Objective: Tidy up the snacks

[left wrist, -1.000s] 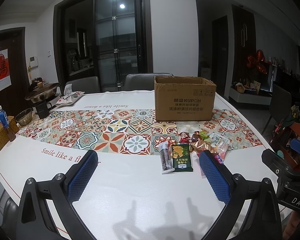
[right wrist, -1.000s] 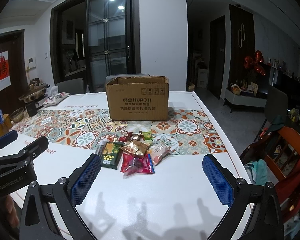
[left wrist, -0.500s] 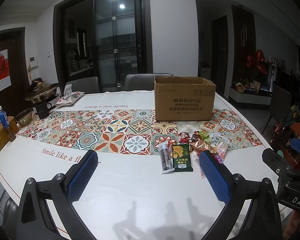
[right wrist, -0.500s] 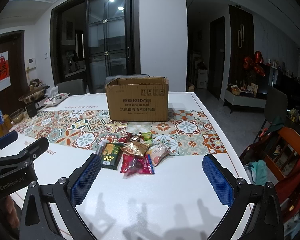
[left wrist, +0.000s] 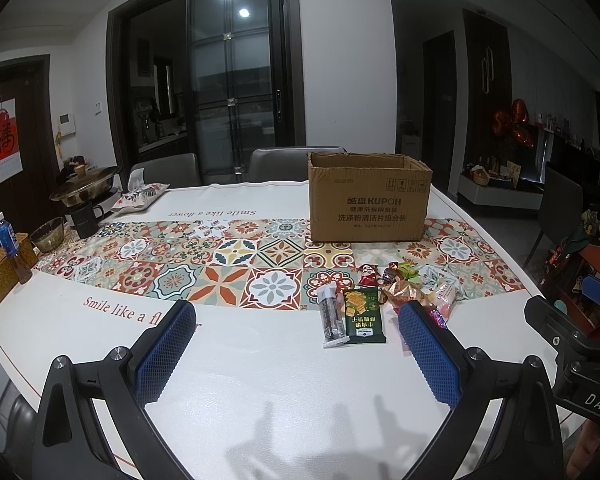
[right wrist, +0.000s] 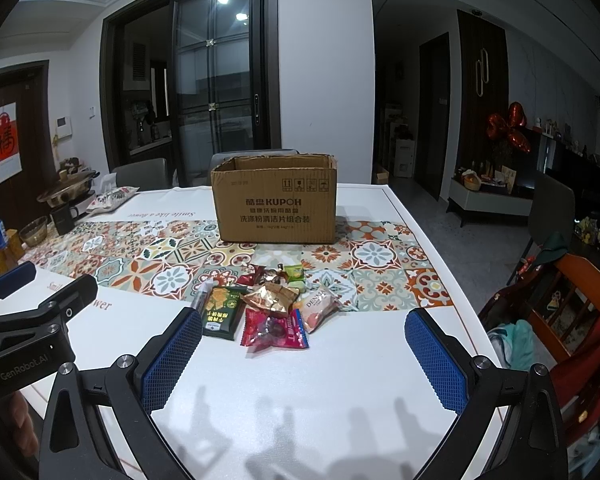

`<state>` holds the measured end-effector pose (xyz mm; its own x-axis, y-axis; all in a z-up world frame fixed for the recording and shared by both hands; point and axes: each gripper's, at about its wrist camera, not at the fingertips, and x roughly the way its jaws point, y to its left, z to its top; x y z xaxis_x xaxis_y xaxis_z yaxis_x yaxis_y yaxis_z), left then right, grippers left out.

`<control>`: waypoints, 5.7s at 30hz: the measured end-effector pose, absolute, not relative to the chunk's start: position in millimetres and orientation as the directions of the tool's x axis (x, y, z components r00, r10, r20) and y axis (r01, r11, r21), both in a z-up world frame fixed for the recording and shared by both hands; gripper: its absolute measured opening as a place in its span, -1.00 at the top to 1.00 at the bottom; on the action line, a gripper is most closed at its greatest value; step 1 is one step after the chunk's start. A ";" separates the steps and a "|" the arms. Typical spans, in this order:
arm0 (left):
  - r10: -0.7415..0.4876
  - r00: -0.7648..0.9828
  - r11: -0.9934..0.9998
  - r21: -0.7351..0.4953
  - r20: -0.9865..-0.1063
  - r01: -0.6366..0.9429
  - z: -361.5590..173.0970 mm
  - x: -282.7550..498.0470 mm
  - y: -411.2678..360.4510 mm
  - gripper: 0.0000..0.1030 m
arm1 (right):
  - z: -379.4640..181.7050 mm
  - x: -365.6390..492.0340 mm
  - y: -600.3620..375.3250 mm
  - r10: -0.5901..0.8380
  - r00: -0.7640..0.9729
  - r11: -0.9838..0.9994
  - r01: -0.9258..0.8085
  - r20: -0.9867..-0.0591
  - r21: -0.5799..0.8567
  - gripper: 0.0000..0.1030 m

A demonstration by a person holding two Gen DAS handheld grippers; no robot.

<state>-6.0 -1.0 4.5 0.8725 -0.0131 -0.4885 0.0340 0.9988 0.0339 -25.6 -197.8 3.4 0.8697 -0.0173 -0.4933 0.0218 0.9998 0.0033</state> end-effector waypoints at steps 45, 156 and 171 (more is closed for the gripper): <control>-0.040 0.814 0.996 0.038 -0.579 0.075 -15.6 60.9 -6.1 -0.79 | -11.7 44.2 -193.4 0.097 0.809 0.995 -0.078 -0.579 0.057 -0.89; -0.283 0.653 0.940 -0.070 -0.702 0.333 60.1 314.8 -59.7 0.64 | 64.3 274.5 -201.3 0.191 0.788 0.982 -0.151 -0.586 0.116 0.25; -0.261 0.634 0.938 -0.036 -0.728 0.344 64.1 390.2 -77.7 0.64 | 73.0 345.5 -213.0 0.188 0.739 0.981 -0.166 -0.647 0.096 0.25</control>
